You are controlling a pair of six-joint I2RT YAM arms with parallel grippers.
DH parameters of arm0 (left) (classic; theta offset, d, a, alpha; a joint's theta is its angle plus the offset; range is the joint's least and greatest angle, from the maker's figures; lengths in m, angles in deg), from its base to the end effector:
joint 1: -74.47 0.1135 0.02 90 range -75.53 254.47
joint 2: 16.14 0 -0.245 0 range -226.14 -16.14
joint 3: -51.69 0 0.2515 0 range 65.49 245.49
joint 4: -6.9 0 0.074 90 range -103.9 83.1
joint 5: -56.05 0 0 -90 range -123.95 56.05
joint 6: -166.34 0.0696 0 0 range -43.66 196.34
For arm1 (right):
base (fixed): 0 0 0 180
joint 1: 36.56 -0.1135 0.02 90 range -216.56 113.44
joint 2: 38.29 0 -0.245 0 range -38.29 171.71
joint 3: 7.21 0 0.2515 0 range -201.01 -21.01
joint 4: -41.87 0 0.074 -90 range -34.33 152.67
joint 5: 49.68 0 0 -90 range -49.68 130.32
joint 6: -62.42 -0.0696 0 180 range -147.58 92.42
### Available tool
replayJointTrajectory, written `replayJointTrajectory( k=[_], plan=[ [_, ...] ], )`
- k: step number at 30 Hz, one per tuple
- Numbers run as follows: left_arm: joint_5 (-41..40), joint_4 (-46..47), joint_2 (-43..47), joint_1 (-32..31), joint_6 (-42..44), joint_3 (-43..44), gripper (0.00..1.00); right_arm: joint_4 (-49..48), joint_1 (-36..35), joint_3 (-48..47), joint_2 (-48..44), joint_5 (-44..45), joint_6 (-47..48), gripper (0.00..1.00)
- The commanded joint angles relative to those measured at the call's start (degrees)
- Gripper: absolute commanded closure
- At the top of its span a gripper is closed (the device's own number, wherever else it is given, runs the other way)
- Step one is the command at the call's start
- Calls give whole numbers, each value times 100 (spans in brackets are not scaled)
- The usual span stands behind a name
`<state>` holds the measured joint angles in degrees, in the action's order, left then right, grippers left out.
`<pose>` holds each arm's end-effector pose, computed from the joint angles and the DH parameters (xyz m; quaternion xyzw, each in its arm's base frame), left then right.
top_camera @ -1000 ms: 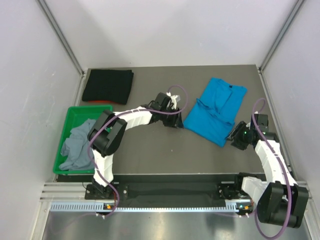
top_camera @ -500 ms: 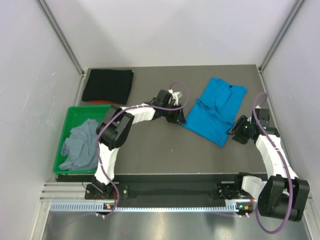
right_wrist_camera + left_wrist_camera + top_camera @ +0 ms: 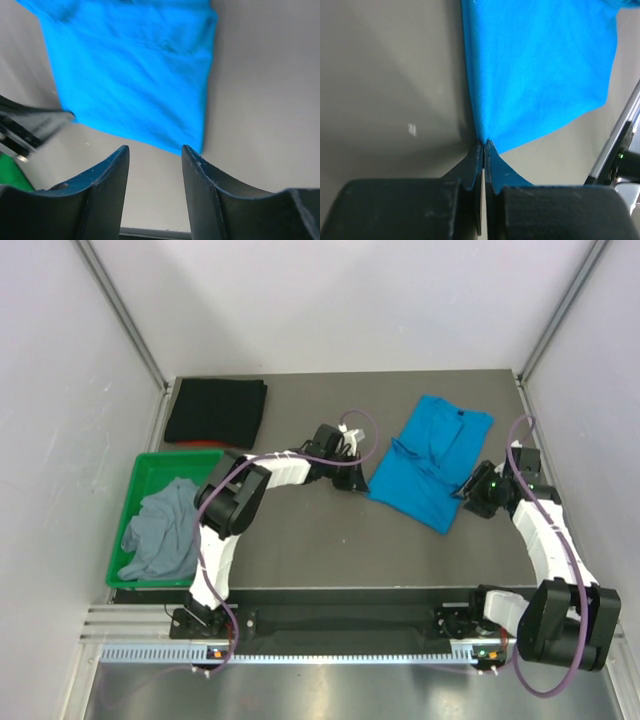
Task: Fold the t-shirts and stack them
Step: Fold the tshirt
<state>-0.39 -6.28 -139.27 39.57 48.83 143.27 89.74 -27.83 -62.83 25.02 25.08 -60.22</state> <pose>0.3569 -0.2959 0.0942 0.1678 0.8747 -0.4188 0.1771 0.2390 -0.0182 0.1823 0.2977 0.8996 0.1847 0.2608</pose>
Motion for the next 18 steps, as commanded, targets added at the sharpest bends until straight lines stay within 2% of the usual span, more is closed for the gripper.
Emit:
replayJointTrajectory(
  k=[1,5,9,16,18],
  plan=[
    [-192,-334,509,0,210,-569,100,-216,-38,-510,85,-137,153,53],
    [-376,-335,1166,-17,193,-1299,100,-356,-38,-660,357,-23,215,53],
    [-604,-195,1940,-140,97,-2456,100,-768,-47,-739,857,-162,389,53],
    [-1185,648,3487,-781,-1035,-4383,100,-1700,-240,-1011,1998,-225,838,52],
    [-1264,825,3883,-896,-1395,-4831,100,-2024,-249,-1214,2360,-539,978,54]
  ],
)
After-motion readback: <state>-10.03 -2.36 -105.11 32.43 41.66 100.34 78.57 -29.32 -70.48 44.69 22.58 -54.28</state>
